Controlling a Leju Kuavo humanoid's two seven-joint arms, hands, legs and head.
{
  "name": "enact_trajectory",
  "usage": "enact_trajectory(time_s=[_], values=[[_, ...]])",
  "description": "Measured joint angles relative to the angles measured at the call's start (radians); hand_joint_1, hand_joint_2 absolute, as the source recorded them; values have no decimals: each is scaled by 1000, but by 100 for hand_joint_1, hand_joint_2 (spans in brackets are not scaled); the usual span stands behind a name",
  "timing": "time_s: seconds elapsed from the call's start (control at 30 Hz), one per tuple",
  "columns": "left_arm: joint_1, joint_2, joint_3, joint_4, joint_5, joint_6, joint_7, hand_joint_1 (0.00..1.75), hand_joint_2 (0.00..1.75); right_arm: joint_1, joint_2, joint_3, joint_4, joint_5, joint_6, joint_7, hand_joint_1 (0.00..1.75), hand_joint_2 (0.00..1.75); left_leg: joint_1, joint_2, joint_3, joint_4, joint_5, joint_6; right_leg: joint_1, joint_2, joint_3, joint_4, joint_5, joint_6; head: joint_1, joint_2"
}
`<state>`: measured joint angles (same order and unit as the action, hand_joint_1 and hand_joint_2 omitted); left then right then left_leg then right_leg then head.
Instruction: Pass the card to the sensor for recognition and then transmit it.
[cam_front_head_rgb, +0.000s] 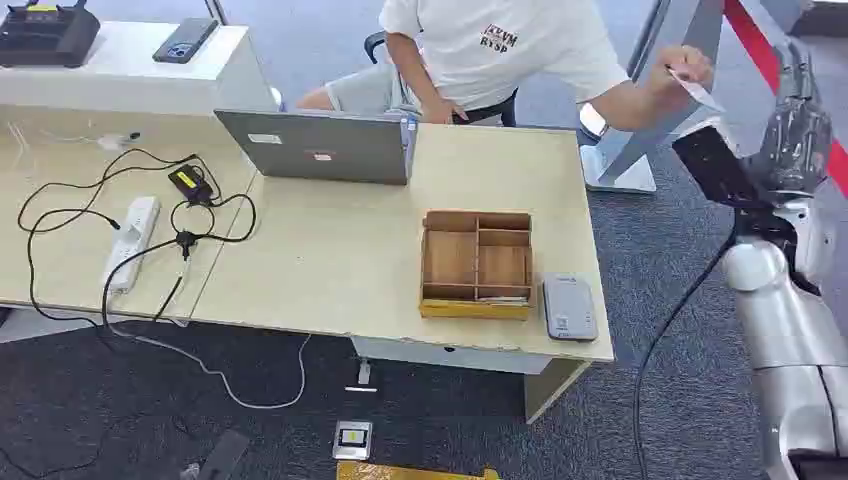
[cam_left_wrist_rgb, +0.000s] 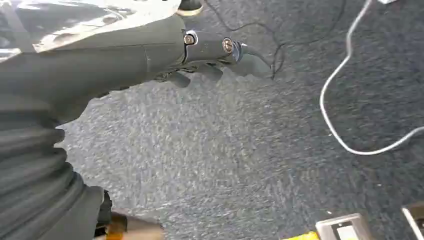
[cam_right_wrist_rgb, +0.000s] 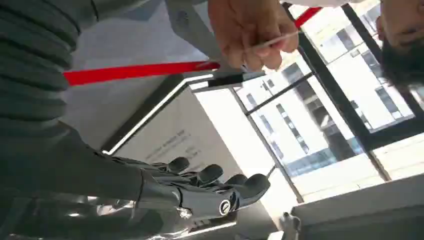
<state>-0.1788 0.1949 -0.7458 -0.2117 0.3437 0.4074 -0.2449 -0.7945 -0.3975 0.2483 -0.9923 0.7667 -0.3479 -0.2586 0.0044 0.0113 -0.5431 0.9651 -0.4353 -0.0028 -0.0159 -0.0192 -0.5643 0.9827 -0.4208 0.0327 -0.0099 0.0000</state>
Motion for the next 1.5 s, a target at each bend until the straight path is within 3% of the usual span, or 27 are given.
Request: enact_trajectory(time_s=[0.27,0.6,0.63,0.67,0.7,1.5], values=[[-14,3,-23,0,-6,-6,11,0,175,-121,23,101,111,27,-16,-46,0,175,0,0,0,0,0,0,0,0,0,0,0,0,0,0],[-16,8,-40,0,-9,-16,11,0,175,-207,57,188,247,32,-14,-47,0,175,1,0,-1,0,0,0,1,0,-1,0,0,0,0,0],[-17,8,-40,0,-9,-16,11,0,175,-210,60,190,256,29,-14,-47,157,175,1,0,-1,0,0,0,1,0,-1,0,0,0,0,0],[-17,8,-41,0,-9,-16,11,0,175,-215,63,196,266,27,-14,-47,157,175,1,0,0,0,0,0,1,0,-1,0,0,0,0,0],[-17,9,-42,0,-9,-15,11,0,175,-220,66,202,277,24,-14,-48,175,175,1,0,0,0,0,0,1,0,-1,0,0,0,-1,0],[-16,10,-43,0,-3,-11,14,0,175,-247,98,261,372,-47,7,-49,175,175,1,1,0,0,0,0,1,0,-1,0,0,0,0,0]])
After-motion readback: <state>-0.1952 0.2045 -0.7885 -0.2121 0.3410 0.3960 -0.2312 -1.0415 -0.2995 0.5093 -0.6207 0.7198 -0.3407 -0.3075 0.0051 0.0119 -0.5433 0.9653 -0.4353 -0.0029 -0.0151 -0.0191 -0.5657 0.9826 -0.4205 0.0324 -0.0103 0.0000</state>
